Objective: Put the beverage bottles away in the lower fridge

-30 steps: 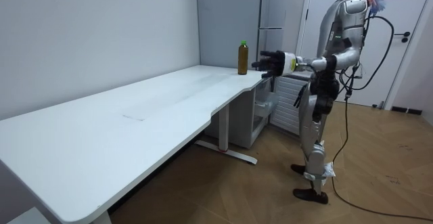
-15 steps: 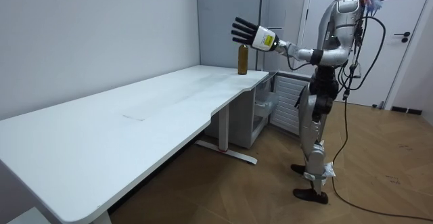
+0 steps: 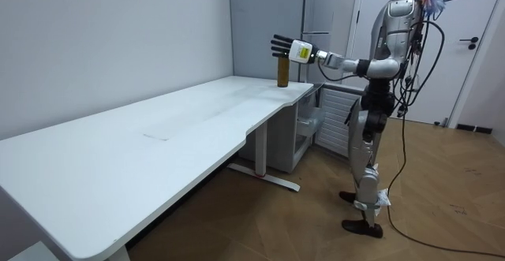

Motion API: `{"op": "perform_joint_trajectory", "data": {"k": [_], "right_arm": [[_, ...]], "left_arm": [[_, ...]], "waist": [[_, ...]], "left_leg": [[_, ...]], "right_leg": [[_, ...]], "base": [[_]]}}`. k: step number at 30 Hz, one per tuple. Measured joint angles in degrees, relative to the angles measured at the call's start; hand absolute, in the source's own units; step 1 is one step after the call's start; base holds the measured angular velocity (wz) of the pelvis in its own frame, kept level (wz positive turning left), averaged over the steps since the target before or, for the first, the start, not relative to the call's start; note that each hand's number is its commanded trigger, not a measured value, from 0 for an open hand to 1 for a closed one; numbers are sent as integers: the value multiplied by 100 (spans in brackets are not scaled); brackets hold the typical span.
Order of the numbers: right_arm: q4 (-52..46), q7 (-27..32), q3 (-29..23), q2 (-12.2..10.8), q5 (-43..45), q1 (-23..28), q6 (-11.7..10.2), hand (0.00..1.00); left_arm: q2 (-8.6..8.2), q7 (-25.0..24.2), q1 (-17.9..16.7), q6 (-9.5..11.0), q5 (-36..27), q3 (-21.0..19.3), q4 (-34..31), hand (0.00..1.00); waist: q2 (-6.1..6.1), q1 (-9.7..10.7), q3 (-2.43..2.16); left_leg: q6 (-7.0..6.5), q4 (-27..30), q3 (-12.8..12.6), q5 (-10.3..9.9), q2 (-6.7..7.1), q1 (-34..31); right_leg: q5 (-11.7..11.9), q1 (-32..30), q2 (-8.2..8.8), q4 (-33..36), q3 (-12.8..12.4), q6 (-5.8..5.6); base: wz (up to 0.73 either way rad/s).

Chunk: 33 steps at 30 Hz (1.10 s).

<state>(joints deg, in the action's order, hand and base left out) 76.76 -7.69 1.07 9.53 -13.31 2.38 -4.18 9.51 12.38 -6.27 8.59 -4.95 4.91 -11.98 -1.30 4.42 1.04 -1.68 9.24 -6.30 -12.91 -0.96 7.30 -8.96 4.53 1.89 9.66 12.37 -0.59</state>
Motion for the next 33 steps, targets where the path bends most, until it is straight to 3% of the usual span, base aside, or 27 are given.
{"op": "perform_joint_trajectory", "data": {"k": [5, 8, 10, 17, 24, 33], "right_arm": [[0, -7, 6, -1, 24, -21, 16, 0], [13, 1, 26, 17, -2, -27, 9, 0], [32, 5, 27, 35, -14, -33, 6, 0], [123, 9, 50, 41, -12, -116, 5, 0], [106, 6, 47, 37, 38, -110, 6, 0], [138, -57, 49, 9, 37, -110, 8, 0]], "left_arm": [[0, -222, 0, -185, -126, 106, 149, 0], [1, -307, 5, -239, -238, 134, 199, 0], [0, -328, 6, -241, -237, 207, 199, 0], [5, -435, 7, -392, -234, 262, 206, 0], [5, -466, 8, -407, -234, 260, 338, 0], [8, -570, 82, -447, -247, 198, 476, 0]], "waist": [[19, 6, -8], [96, 37, -56], [122, 40, -62], [154, 56, -31], [123, 46, -14], [55, 50, -33]], "left_leg": [[11, -66, 0, -7, -19, -12], [13, -62, 1, -8, -22, -61], [14, -55, -3, -7, -19, -54], [15, -54, -7, -4, -21, -5], [15, -54, -20, -4, -20, 7], [15, -55, -70, -5, -19, 23]], "right_leg": [[9, -23, -32, 0, -27, 14], [13, -61, -36, -6, -29, 18], [13, -60, -36, -9, -53, 18], [13, -53, -44, -19, -113, 17], [13, -68, -46, 2, -150, 18], [13, -65, -53, -12, -207, 17]], "base": [[-1], [0], [-3], [-4], [0], [-2]]}}
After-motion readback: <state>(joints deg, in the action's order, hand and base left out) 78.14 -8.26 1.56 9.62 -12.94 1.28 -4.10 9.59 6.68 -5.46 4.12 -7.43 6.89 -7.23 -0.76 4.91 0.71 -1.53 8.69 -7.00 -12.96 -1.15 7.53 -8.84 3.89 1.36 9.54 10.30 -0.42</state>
